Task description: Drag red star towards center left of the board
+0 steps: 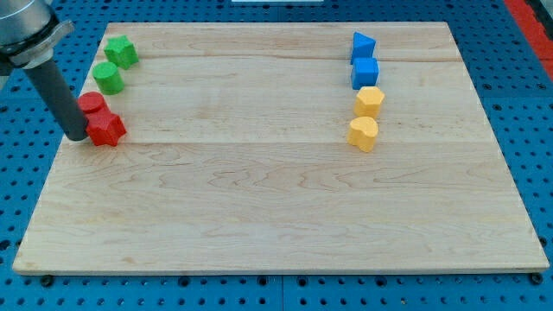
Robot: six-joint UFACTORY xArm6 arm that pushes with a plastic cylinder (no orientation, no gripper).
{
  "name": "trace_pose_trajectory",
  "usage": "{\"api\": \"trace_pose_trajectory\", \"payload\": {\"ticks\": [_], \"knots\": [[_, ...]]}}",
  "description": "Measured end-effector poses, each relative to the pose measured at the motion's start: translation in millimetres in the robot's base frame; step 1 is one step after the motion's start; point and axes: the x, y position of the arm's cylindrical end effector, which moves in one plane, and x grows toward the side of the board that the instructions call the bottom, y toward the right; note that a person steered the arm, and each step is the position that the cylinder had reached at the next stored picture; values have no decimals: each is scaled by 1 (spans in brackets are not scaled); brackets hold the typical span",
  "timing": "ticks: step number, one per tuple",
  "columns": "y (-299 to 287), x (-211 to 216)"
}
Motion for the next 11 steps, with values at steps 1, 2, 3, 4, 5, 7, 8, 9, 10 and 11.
{"api": "trace_pose_trajectory", "payload": {"ticks": [1,2,3,4,5,7,8,9,10,11], "knots": [[0,-13],[6,-7],[-9,3],[-11,3],[-4,18],[38,56],[68,53],[68,31],[68,10],[28,-3]]}}
